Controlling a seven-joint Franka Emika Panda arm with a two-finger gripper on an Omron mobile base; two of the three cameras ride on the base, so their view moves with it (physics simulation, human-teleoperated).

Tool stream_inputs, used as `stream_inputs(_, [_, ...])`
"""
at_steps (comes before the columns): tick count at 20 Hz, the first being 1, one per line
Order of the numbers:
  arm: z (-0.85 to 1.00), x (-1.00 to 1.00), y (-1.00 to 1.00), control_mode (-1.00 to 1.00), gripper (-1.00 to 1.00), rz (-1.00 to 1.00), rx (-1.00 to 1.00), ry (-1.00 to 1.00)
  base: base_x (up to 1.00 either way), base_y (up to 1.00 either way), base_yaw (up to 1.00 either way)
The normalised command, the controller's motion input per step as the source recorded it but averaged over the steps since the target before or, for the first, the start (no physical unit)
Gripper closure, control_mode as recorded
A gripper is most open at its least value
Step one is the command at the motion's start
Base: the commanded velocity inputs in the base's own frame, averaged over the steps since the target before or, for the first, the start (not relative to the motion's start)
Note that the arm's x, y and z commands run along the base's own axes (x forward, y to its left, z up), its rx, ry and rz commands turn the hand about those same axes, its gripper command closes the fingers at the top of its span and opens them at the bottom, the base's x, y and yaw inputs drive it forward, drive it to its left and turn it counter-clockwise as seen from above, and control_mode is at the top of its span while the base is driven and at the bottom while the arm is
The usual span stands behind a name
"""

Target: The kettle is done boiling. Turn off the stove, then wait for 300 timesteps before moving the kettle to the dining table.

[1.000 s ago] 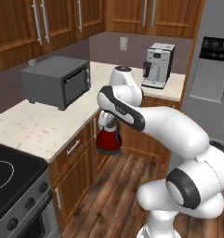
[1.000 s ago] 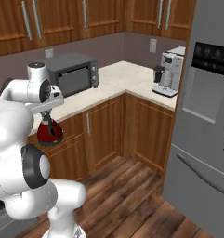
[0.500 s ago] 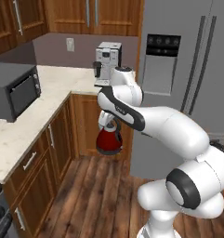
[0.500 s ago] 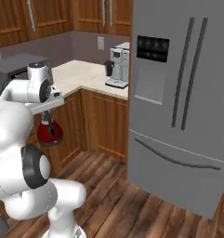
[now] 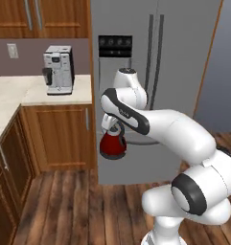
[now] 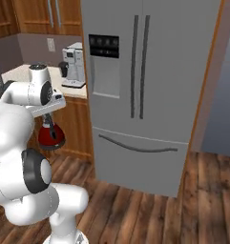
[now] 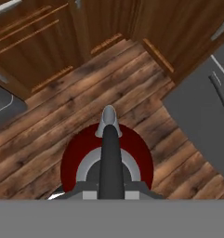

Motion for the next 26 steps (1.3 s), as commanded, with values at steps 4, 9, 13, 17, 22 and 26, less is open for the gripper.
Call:
stream_inputs(4, [0.0,0.0,0.0,1.0,1.0,0.0,0.0,0.0,-0.32,-0.37,-0.43])
stream_inputs(9, [0.0,0.0,0.0,1.0,1.0,0.0,0.0,0.0,-0.32,-0.39,-0.42])
stream_inputs(13, [0.0,0.0,0.0,1.0,1.0,0.0,0.0,0.0,-0.31,-0.4,-0.42])
stream_inputs(17, [0.0,0.0,0.0,1.0,1.0,0.0,0.0,0.0,-0.3,-0.41,-0.42])
stream_inputs(22, [0.0,0.0,0.0,1.0,1.0,0.0,0.0,0.0,-0.3,-0.44,-0.42])
stream_inputs(26, [0.0,0.0,0.0,1.0,1.0,0.0,0.0,0.0,-0.3,-0.4,-0.42])
